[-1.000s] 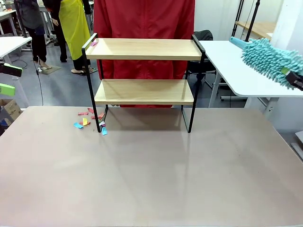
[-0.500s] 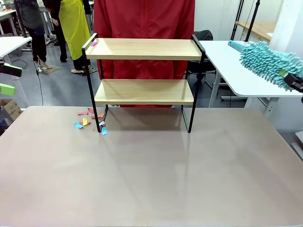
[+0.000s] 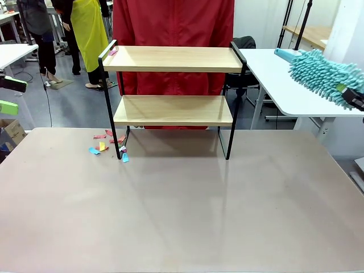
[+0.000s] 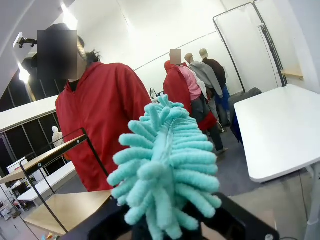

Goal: Clean the shelf.
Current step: Hand the Duster back to the human.

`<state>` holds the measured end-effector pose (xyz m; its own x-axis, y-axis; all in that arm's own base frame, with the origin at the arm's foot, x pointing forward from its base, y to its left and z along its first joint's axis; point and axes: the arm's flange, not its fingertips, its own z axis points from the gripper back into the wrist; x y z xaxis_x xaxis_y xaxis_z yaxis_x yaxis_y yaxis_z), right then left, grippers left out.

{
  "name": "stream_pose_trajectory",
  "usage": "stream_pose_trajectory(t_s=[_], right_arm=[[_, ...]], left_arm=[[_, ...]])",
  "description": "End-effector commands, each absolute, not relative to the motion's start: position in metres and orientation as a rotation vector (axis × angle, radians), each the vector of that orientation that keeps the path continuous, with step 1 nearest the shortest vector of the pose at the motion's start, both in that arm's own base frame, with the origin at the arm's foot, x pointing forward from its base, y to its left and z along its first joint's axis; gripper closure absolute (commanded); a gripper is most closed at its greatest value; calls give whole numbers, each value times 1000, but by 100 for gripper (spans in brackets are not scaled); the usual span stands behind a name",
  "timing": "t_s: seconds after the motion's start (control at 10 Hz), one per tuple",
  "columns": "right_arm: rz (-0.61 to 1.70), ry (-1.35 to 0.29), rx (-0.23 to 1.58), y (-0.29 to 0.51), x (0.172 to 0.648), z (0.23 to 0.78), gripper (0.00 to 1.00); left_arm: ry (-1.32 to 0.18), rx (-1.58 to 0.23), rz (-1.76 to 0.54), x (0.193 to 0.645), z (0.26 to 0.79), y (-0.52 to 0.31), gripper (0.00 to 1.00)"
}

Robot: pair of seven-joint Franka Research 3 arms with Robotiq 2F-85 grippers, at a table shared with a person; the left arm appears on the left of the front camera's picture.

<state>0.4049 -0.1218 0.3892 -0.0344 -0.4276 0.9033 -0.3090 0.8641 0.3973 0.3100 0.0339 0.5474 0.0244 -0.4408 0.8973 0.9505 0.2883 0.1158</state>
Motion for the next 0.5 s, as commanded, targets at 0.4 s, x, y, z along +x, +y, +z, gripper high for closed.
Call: stream_pose_trajectory(t_s=[0.4], right_arm=[[-97, -1643, 575, -122, 405, 391, 85]], left_arm=[[-1071, -638, -1204, 312, 549, 32, 0]])
